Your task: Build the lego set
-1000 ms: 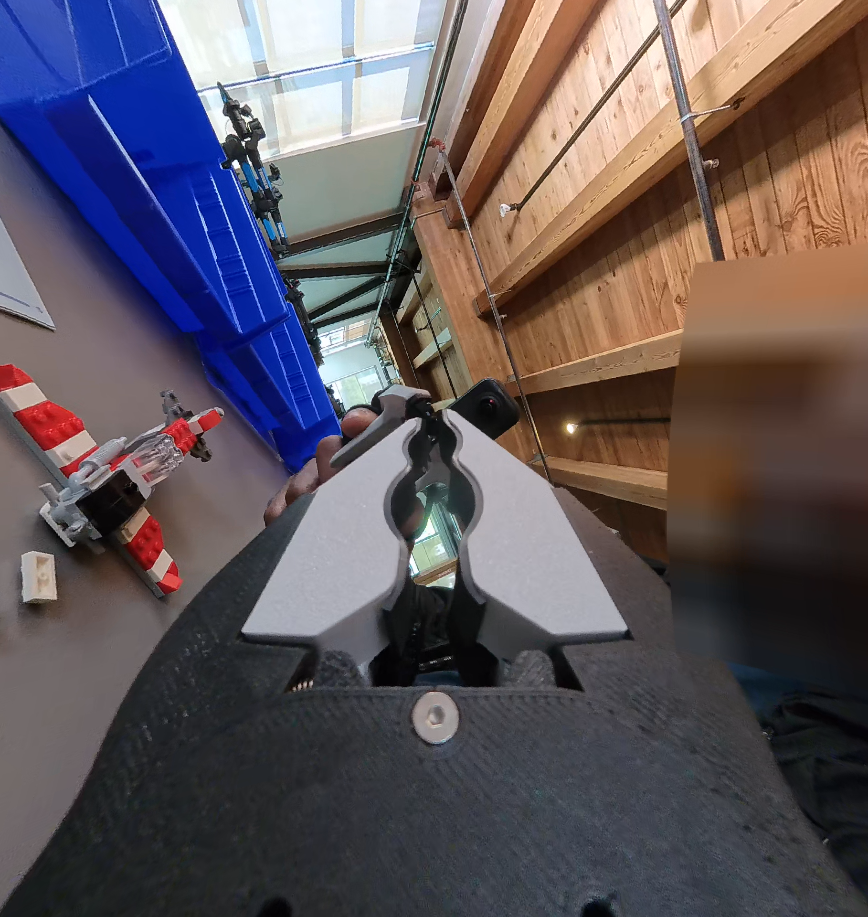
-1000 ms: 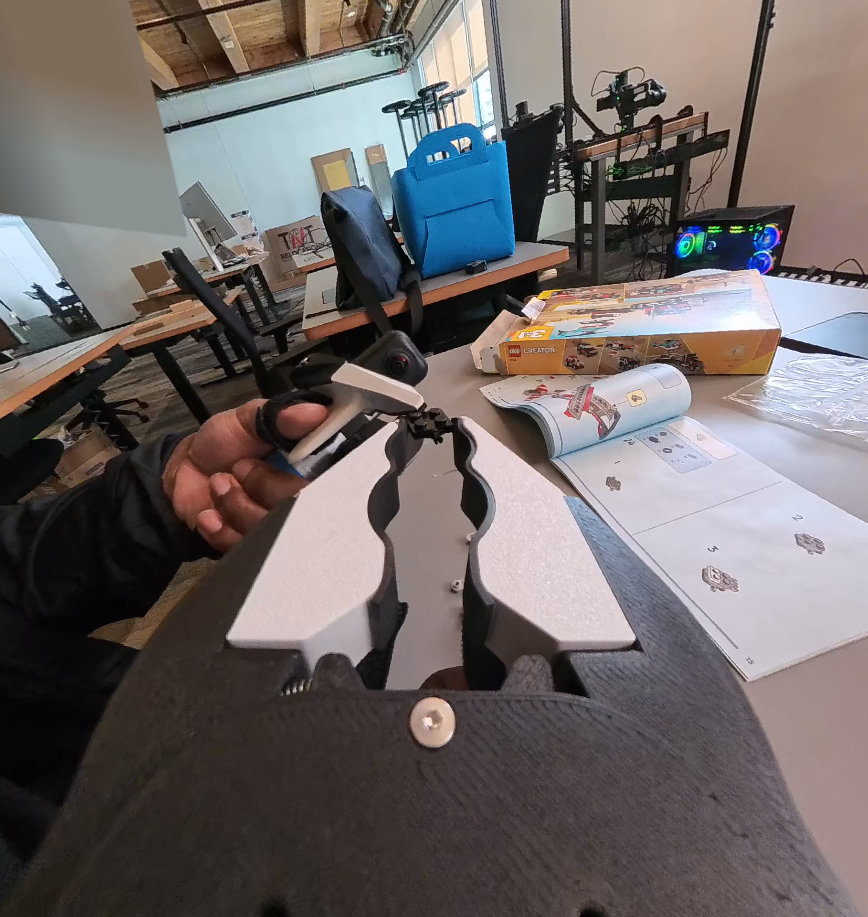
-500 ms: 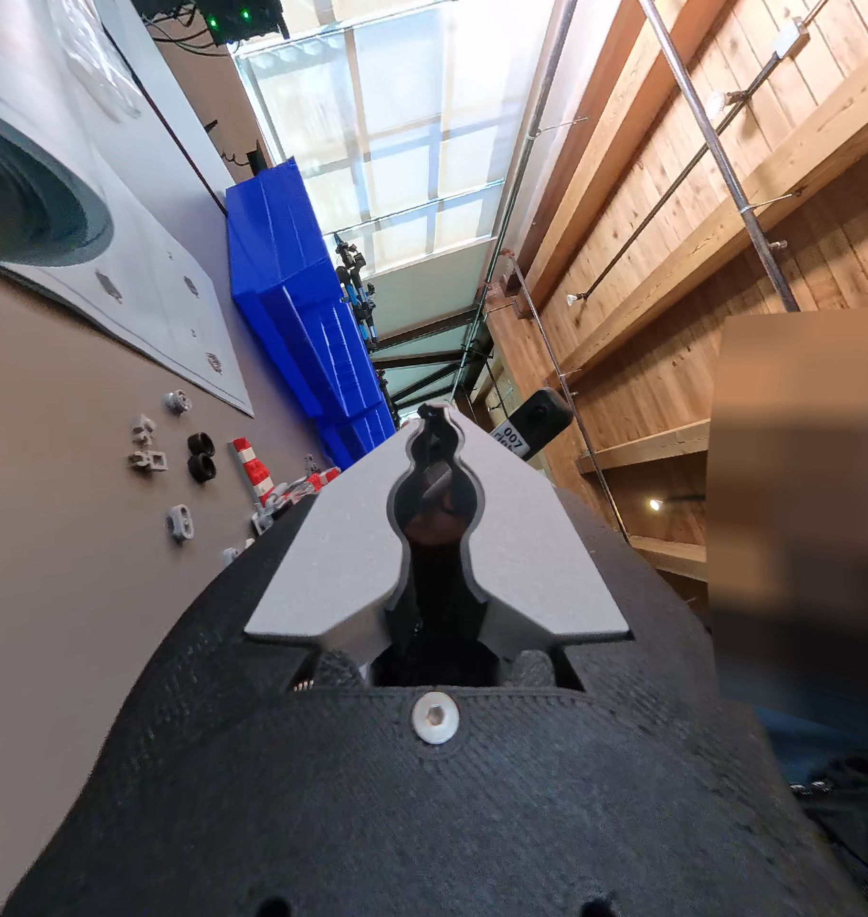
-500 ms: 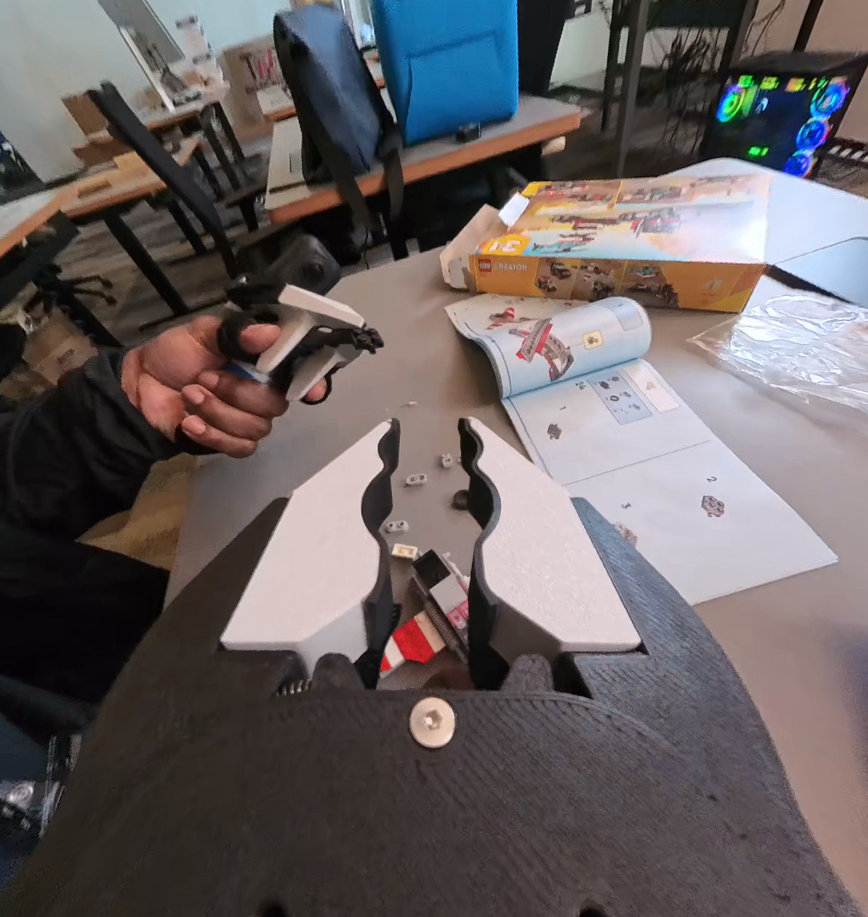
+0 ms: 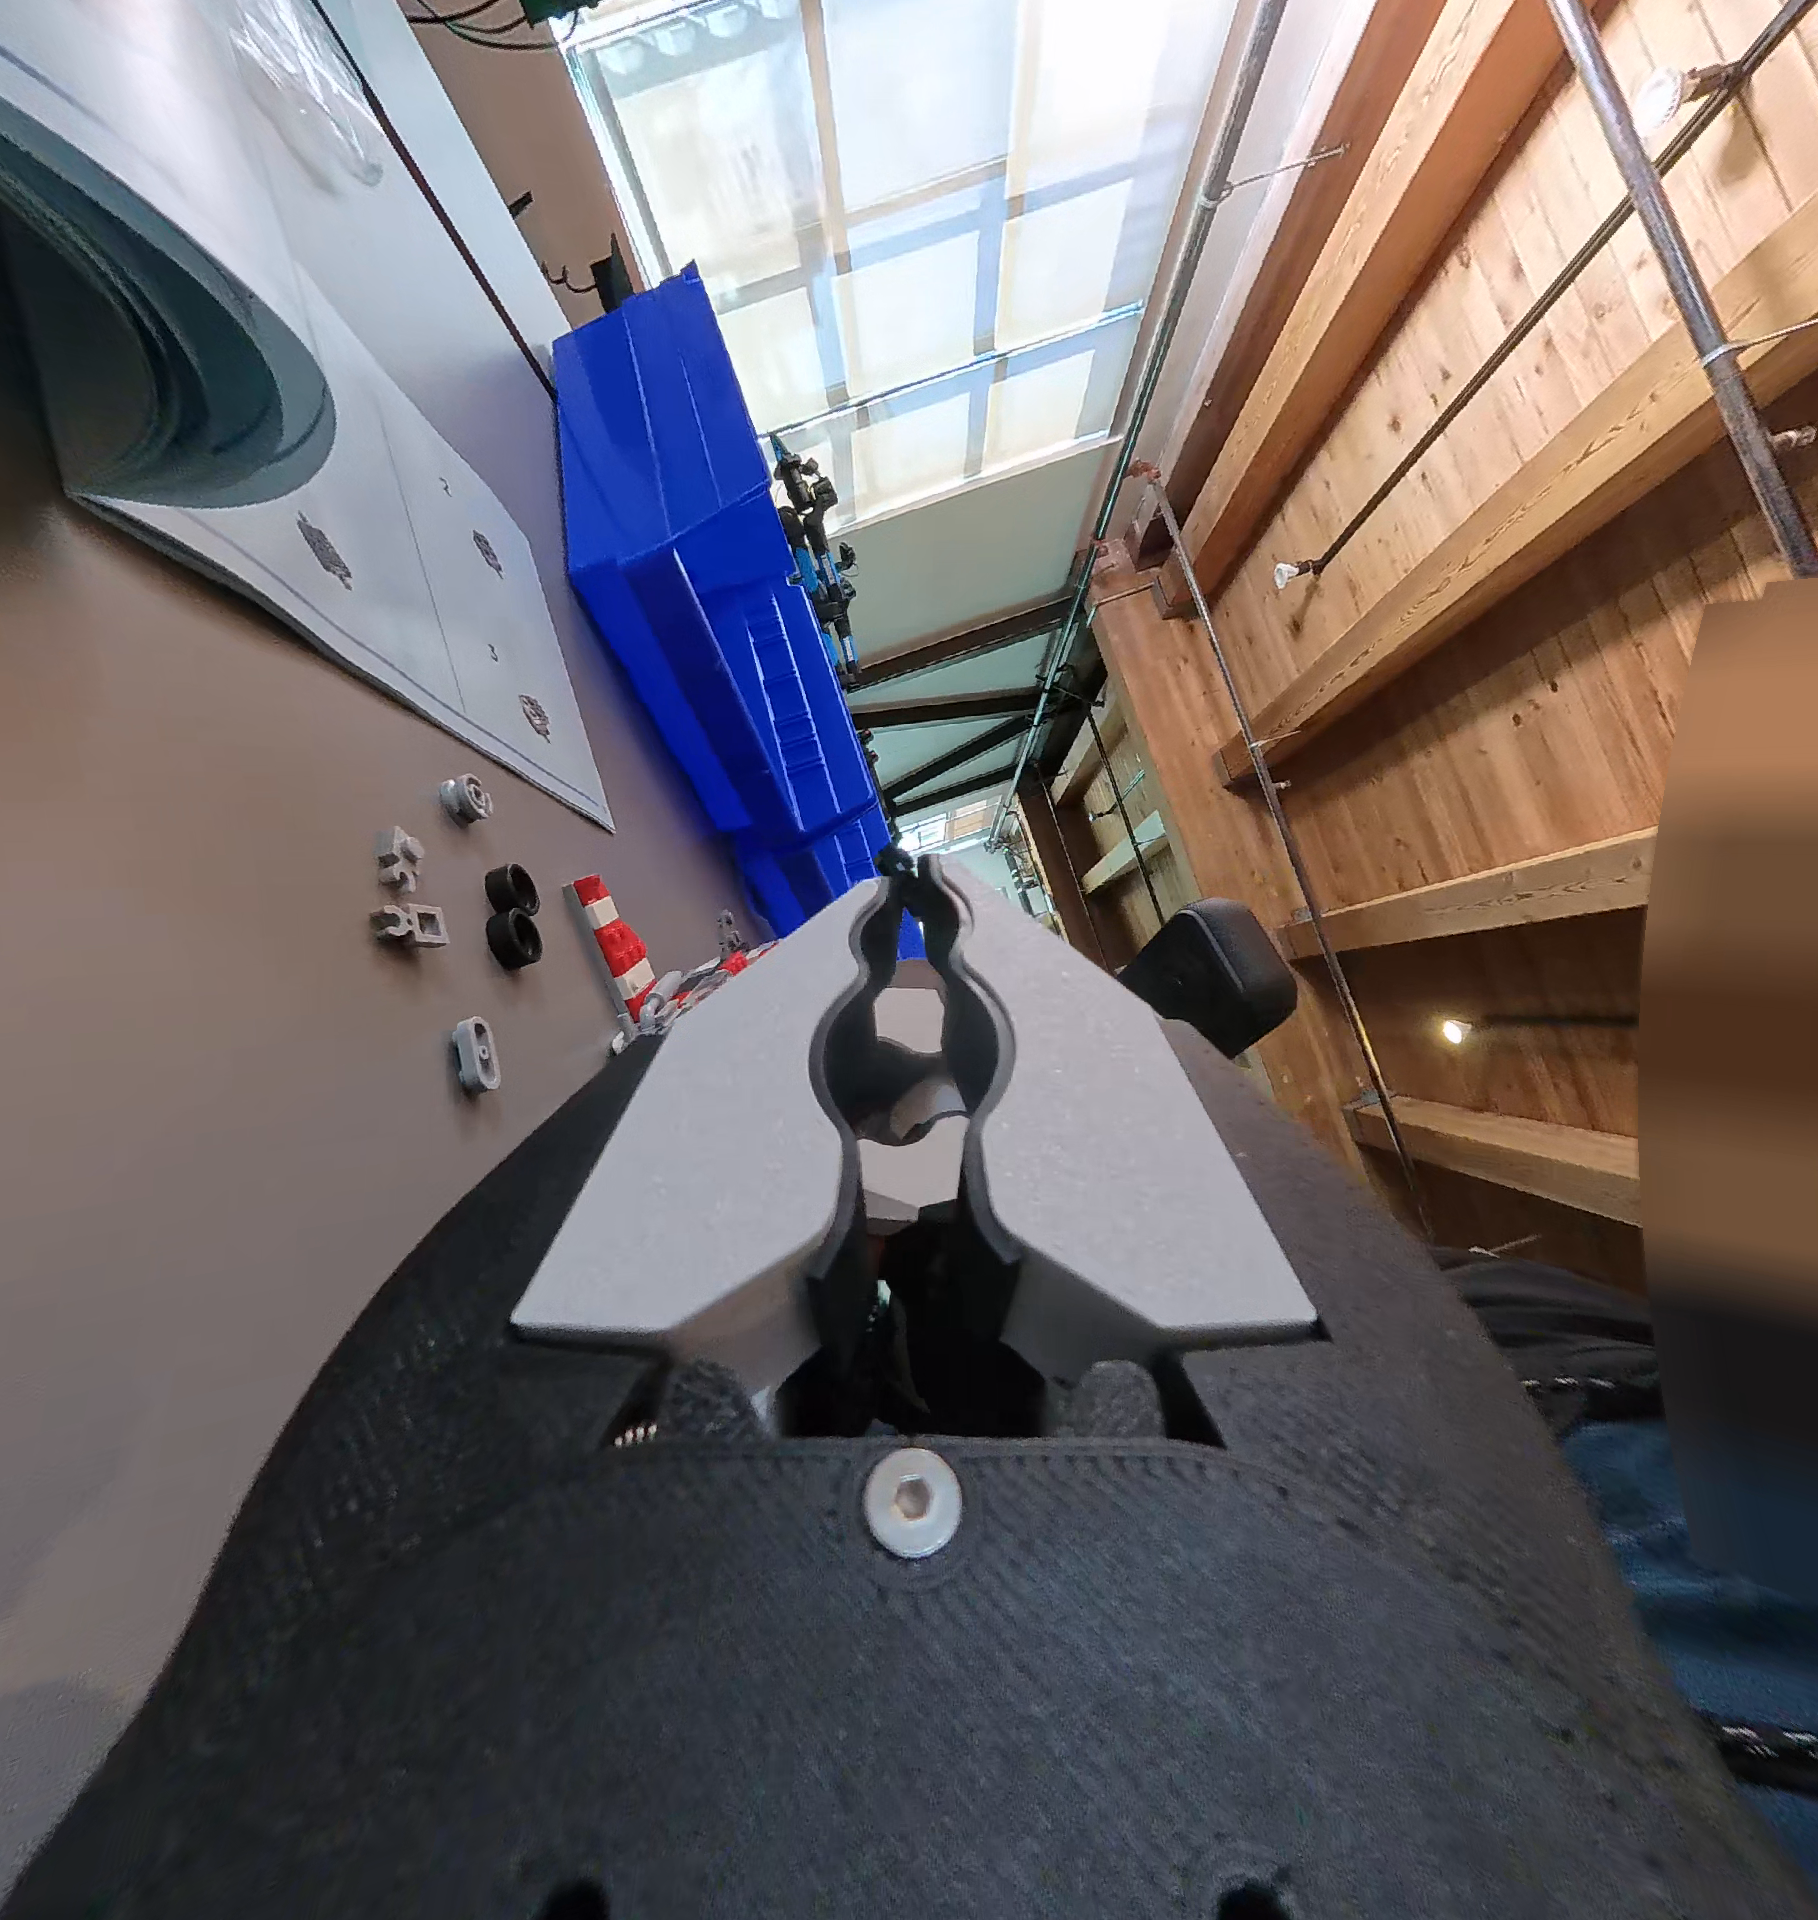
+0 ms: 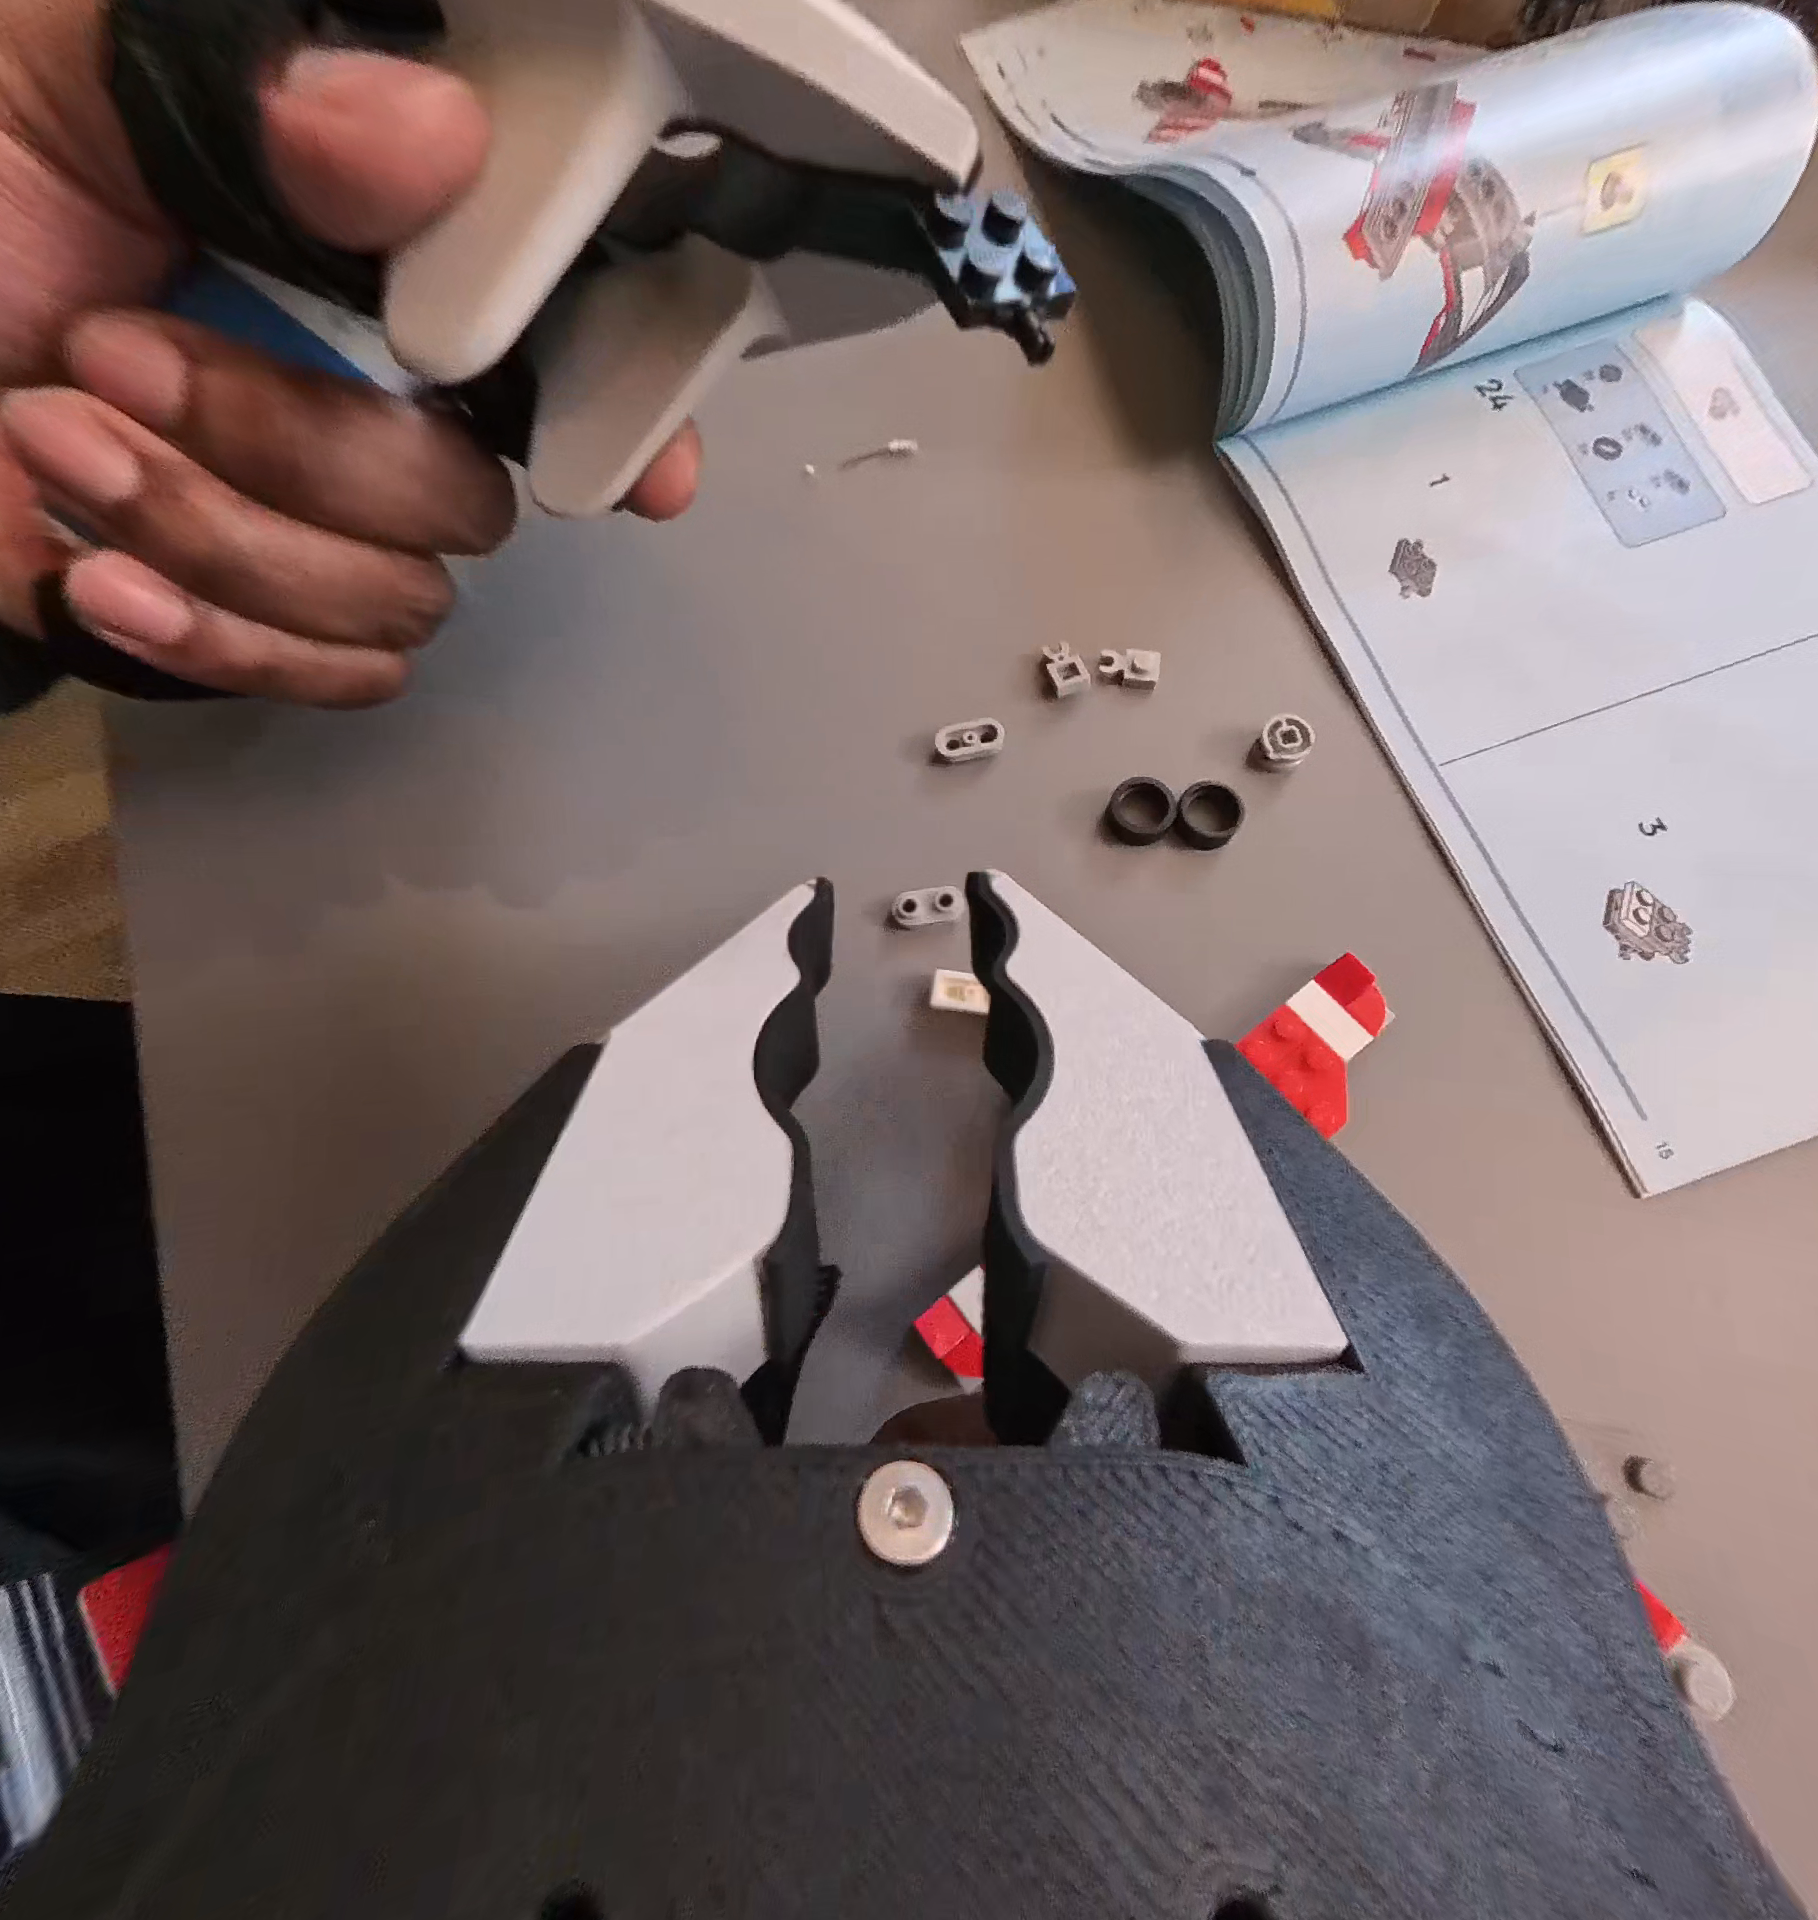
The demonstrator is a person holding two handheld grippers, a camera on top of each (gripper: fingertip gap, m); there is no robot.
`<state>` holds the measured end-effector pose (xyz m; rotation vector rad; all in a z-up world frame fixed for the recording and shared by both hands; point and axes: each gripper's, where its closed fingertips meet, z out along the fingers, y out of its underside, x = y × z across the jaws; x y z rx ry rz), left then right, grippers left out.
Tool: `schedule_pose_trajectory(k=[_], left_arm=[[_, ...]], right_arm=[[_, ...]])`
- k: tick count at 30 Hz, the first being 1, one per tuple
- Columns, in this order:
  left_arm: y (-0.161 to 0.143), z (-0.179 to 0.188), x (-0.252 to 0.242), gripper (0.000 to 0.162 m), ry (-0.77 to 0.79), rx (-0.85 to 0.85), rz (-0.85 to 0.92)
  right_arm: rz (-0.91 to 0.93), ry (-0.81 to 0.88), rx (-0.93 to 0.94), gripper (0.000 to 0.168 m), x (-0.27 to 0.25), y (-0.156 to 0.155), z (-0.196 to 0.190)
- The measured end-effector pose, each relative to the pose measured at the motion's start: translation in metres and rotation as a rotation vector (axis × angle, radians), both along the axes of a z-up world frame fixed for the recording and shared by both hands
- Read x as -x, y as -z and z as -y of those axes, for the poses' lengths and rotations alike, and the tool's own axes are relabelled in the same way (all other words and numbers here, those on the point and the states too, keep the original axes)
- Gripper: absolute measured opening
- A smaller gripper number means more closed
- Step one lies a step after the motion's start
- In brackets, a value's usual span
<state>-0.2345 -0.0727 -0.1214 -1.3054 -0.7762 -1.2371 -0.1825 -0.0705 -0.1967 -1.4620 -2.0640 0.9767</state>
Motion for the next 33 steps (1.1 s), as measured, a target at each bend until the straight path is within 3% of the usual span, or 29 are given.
schedule_pose_trajectory(k=[13, 25, 33], left_arm=[[0.001, 0.003, 0.002, 0.003, -0.004, 0.0, 0.0], [0.006, 0.006, 0.008, 0.003, -0.019, -0.009, -0.001], [0.015, -0.004, 0.004, 0.003, -0.003, 0.008, 0.012]], right_arm=[[0.056, -0.02, -0.065, 0.024, 0.005, 0.01, 0.003], [-0.062, 0.106, 0.141, 0.023, -0.016, -0.012, 0.003], [-0.068, 0.125, 0.179, 0.021, -0.021, -0.012, -0.011]])
